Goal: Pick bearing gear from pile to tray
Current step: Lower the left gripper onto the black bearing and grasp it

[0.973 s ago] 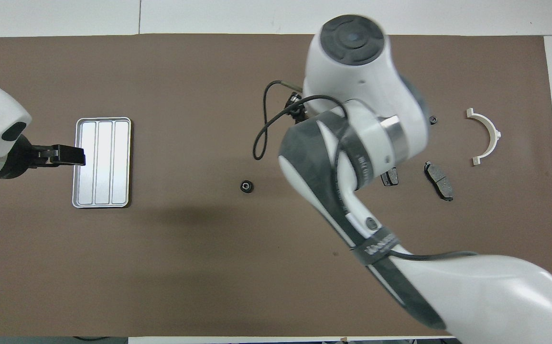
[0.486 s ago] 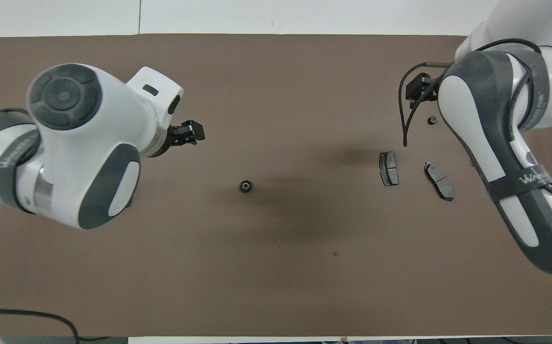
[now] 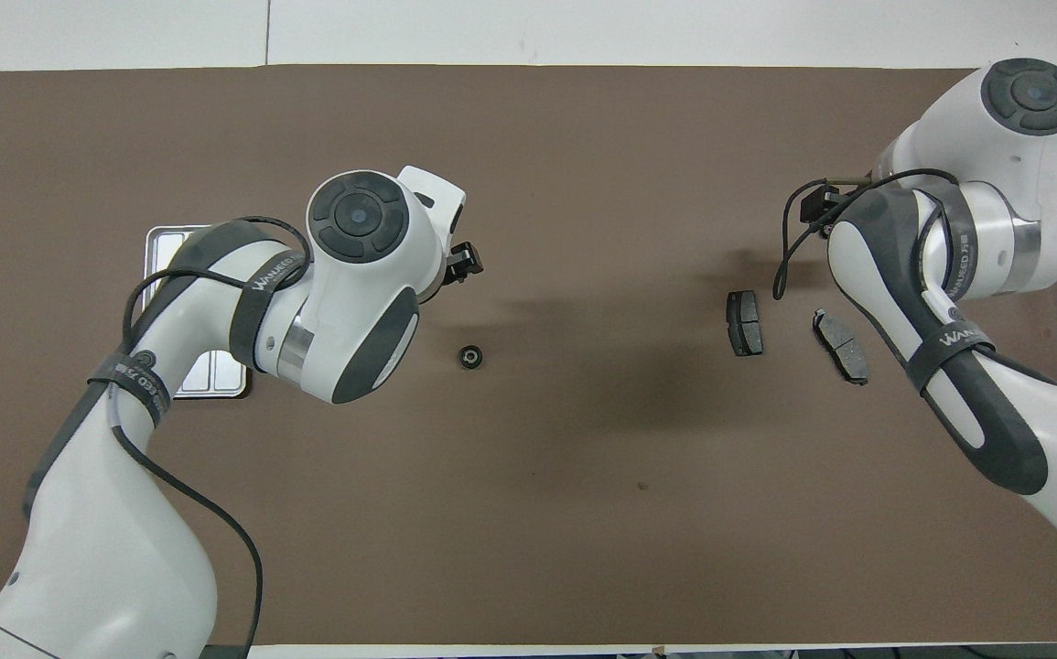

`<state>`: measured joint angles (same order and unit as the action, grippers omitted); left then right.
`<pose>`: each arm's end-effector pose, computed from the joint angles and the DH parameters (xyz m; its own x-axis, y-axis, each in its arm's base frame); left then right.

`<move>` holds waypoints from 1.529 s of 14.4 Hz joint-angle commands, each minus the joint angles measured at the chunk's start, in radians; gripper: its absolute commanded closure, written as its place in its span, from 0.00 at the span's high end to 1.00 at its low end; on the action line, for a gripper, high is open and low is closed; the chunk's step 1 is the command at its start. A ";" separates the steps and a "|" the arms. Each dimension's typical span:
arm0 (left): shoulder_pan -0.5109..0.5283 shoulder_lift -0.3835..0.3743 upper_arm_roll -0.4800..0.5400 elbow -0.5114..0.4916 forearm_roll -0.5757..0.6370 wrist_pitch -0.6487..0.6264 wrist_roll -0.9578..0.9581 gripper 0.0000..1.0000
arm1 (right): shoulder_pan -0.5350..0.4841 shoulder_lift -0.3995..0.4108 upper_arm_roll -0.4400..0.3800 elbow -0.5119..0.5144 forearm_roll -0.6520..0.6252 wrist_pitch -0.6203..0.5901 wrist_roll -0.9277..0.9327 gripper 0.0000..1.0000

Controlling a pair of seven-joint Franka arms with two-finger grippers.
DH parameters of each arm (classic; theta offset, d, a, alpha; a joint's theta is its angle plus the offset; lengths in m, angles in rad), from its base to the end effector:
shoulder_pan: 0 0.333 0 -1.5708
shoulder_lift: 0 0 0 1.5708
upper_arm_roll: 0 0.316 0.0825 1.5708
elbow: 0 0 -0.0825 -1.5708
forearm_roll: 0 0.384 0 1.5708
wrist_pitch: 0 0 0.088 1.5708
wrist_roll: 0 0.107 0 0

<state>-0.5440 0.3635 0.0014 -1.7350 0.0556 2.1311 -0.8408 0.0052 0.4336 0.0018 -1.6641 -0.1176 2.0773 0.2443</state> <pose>0.5615 -0.3358 0.3729 0.9624 0.2654 0.0574 0.2663 -0.9639 -0.0086 0.6670 -0.0014 0.3548 0.9840 -0.1783 0.0018 -0.1775 -0.9787 0.1033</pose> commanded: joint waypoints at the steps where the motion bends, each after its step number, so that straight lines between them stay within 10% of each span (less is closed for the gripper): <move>1: -0.042 0.006 0.009 0.006 -0.022 0.012 -0.061 1.00 | -0.031 0.026 0.014 -0.029 -0.027 0.065 0.073 1.00; 12: -0.060 -0.090 0.011 -0.265 -0.039 0.141 -0.034 1.00 | -0.039 0.149 0.014 0.027 -0.022 0.153 0.156 0.98; 17: -0.086 -0.097 0.008 -0.282 -0.039 0.164 -0.081 1.00 | -0.042 0.159 0.014 0.032 -0.017 0.162 0.165 0.83; 22: -0.128 -0.100 0.005 -0.354 -0.040 0.340 -0.100 1.00 | -0.044 0.157 0.014 0.032 -0.020 0.158 0.167 0.44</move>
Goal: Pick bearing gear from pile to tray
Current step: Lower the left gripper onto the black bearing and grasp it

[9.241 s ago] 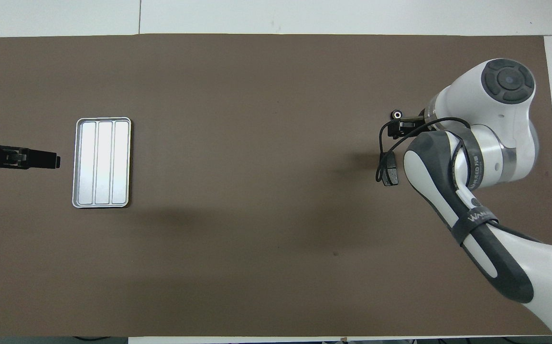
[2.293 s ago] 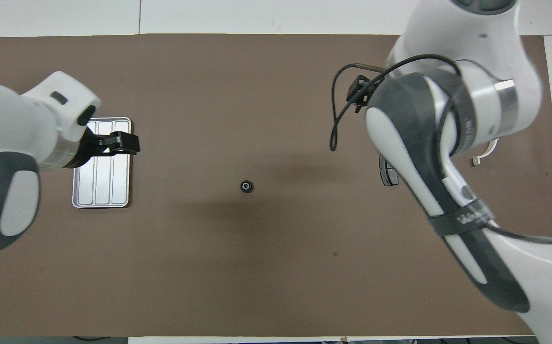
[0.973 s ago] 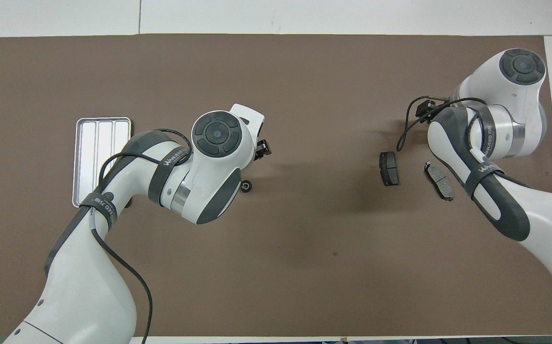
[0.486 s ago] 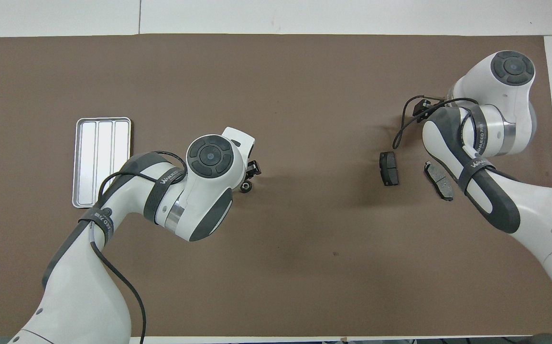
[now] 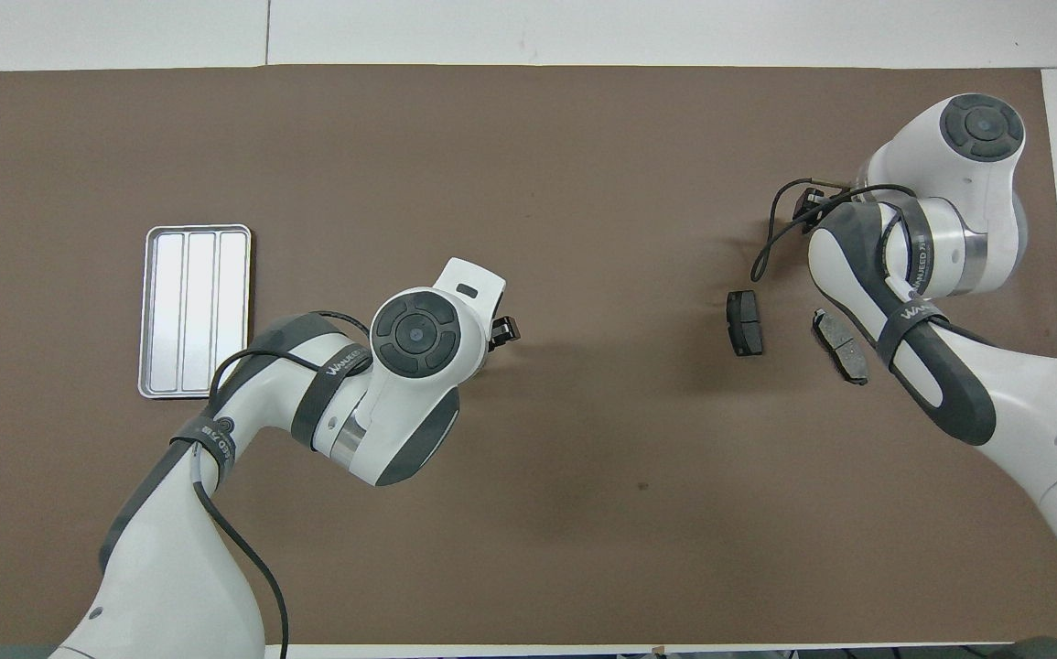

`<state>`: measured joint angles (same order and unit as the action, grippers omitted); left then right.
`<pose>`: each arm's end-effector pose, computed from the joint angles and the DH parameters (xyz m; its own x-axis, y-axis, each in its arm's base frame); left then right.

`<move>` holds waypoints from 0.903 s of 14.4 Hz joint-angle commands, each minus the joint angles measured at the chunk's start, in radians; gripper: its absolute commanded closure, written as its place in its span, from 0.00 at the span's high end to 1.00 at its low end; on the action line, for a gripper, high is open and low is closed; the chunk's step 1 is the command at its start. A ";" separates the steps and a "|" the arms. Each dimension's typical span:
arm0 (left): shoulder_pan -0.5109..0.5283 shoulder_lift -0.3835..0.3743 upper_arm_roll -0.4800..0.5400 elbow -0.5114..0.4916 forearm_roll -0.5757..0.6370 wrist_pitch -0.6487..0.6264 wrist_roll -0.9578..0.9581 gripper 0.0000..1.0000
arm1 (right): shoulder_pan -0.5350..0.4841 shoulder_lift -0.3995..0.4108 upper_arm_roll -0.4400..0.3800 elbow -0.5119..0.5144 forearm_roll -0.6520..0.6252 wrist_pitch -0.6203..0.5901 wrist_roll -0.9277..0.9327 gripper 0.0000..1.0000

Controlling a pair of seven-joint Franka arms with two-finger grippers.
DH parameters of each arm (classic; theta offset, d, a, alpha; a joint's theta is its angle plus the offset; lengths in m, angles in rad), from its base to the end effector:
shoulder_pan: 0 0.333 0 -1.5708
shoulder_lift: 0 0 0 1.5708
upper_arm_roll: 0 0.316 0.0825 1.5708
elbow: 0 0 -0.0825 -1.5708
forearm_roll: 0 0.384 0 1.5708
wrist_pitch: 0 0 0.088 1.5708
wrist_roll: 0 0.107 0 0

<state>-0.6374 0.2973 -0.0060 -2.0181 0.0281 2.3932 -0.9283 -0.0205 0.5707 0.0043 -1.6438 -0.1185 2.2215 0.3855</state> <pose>0.4849 -0.3631 0.3116 0.9627 0.2633 0.0616 0.2604 -0.9642 0.0508 0.6855 -0.0152 0.2837 0.9456 -0.3231 0.0382 -0.3253 -0.9419 0.0841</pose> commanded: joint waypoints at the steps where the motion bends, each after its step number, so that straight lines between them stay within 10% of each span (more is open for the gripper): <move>1: -0.038 -0.033 0.012 -0.071 -0.013 0.086 -0.015 1.00 | -0.018 0.020 0.011 0.013 -0.020 0.012 0.026 0.40; 7: -0.033 -0.049 0.014 -0.114 -0.016 0.084 -0.001 1.00 | -0.025 0.020 0.011 0.013 -0.023 0.004 0.021 0.00; 13: -0.027 -0.060 0.017 -0.133 -0.016 0.083 0.020 0.99 | -0.029 0.003 0.010 0.076 -0.027 -0.125 -0.040 0.00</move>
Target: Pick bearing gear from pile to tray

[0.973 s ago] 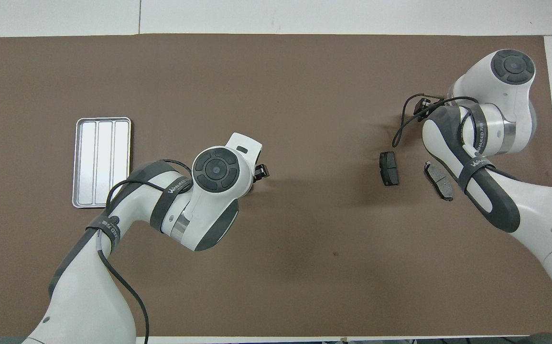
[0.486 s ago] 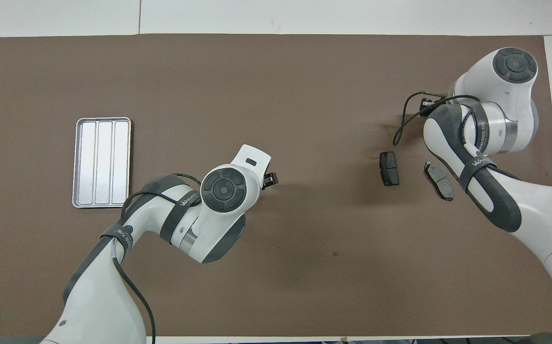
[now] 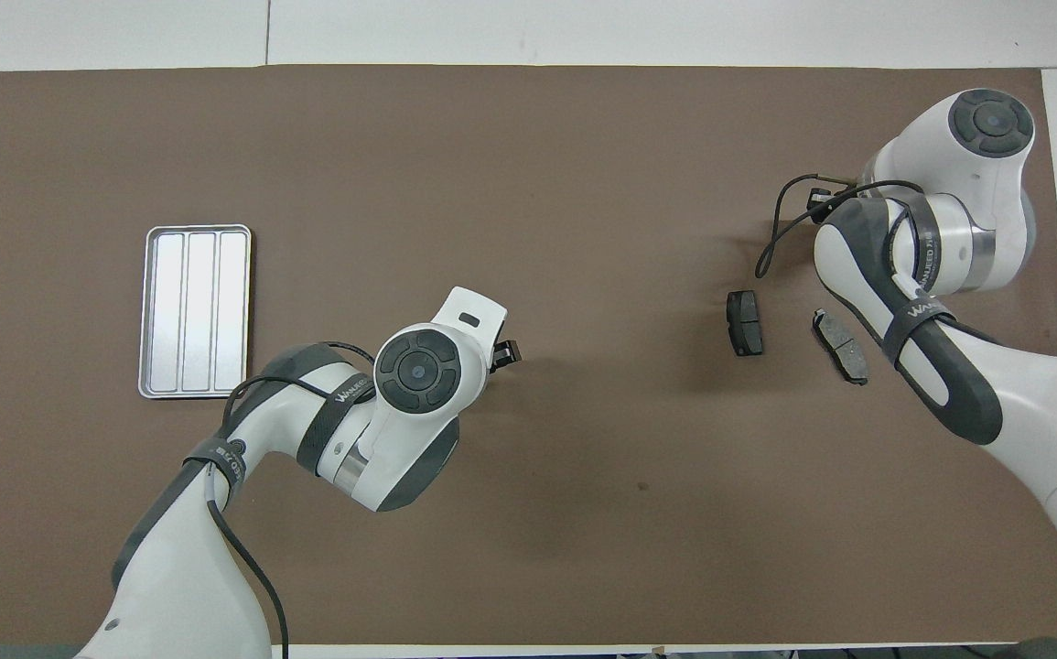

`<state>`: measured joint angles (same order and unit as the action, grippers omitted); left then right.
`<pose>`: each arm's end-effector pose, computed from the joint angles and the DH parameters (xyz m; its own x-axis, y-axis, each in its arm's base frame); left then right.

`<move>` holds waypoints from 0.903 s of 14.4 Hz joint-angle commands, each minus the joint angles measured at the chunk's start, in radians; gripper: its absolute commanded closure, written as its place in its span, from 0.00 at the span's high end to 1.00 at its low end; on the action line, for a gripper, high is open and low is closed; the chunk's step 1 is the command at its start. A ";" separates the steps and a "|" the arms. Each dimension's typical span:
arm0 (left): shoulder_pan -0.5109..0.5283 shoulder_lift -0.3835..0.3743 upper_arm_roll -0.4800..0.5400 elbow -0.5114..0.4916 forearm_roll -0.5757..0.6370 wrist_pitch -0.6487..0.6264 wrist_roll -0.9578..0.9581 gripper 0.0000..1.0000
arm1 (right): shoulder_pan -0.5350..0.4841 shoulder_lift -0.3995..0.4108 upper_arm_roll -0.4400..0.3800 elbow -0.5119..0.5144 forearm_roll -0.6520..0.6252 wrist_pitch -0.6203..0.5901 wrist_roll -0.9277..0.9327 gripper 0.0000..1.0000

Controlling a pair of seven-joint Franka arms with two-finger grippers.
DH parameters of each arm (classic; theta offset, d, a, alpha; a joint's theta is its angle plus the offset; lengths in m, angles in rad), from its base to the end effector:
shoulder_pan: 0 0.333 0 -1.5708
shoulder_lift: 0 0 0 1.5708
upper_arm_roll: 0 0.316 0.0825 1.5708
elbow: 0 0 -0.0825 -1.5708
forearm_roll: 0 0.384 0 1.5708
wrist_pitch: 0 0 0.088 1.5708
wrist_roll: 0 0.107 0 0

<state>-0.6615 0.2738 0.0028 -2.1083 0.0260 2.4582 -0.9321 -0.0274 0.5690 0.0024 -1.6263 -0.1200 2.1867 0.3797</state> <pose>0.4626 -0.3581 0.2933 0.9659 0.2520 0.0602 0.2493 -0.9672 0.0498 0.6864 -0.0217 0.2896 0.9444 -0.3279 0.0245 -0.3287 -0.9398 0.0934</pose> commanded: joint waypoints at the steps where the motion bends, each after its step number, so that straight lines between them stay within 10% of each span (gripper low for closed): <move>1: -0.003 -0.036 0.008 -0.042 -0.014 0.018 0.036 0.98 | -0.020 0.000 0.013 0.110 -0.026 -0.179 -0.054 0.00; 13: 0.014 -0.021 0.009 -0.038 -0.012 0.076 0.084 0.95 | 0.089 -0.389 0.027 0.166 0.002 -0.698 -0.173 0.00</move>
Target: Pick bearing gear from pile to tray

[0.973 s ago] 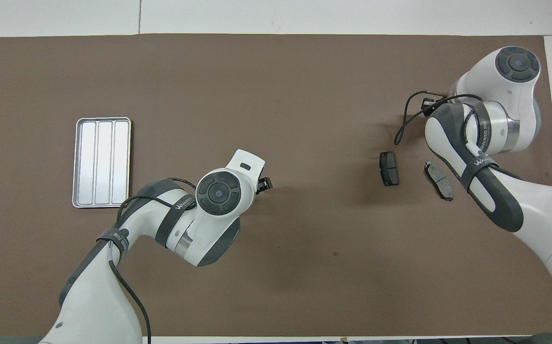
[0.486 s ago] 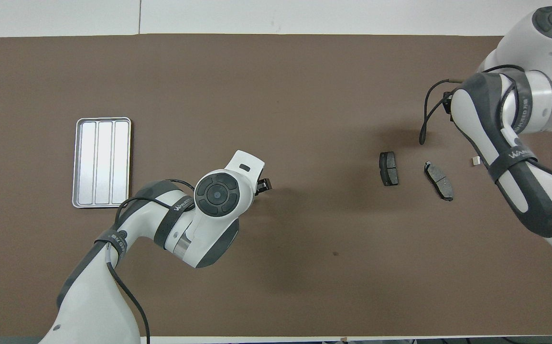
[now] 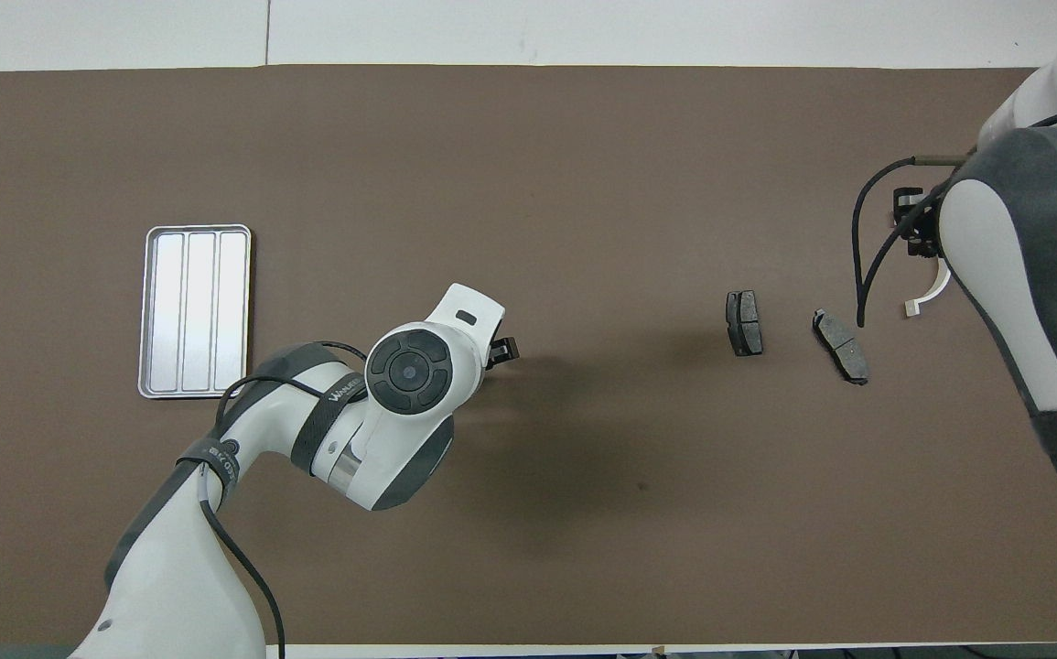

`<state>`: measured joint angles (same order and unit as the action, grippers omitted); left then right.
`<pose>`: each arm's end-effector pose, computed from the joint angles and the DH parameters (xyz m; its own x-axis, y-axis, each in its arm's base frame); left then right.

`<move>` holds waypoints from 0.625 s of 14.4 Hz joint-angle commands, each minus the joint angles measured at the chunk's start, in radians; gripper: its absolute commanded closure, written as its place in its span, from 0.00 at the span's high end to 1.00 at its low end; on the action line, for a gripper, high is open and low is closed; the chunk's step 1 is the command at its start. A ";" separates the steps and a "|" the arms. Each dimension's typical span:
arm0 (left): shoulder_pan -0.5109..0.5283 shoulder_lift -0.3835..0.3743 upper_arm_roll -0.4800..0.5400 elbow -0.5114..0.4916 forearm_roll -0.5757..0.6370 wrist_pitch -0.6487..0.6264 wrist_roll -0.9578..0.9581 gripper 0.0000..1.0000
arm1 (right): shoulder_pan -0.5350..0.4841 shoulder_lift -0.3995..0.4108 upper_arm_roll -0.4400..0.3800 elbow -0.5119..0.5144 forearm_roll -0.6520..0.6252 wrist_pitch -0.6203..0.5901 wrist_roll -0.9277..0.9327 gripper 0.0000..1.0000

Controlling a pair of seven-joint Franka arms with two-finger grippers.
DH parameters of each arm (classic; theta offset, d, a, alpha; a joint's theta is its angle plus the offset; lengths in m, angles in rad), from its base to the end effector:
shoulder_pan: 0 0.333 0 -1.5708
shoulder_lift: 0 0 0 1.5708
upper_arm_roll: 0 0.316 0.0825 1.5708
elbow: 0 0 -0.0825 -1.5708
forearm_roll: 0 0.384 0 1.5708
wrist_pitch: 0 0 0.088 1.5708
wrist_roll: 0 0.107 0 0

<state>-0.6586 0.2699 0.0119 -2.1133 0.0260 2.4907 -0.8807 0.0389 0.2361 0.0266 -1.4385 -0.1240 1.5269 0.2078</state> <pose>0.4681 -0.3538 0.2966 0.9732 0.2140 0.0844 0.2086 -0.9756 0.0692 0.6157 0.0249 0.5452 0.9820 -0.1460 -0.1195 -0.1283 -0.9811 0.1446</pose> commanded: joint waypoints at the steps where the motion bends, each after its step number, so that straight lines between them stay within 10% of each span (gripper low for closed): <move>1: 0.011 -0.014 0.000 -0.034 -0.012 0.050 0.034 0.95 | 0.042 -0.075 0.001 -0.022 0.023 -0.060 0.013 0.00; 5: 0.027 0.000 0.000 -0.030 -0.012 0.068 0.043 0.95 | 0.073 -0.101 0.003 -0.010 0.058 -0.111 0.082 0.00; 9: 0.027 0.014 0.000 -0.025 -0.012 0.080 0.040 0.63 | 0.076 -0.118 0.007 -0.010 0.058 -0.126 0.102 0.00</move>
<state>-0.6376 0.2795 0.0153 -2.1236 0.0260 2.5398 -0.8615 0.1194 0.1379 0.0290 -1.4388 -0.0856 1.4143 0.2928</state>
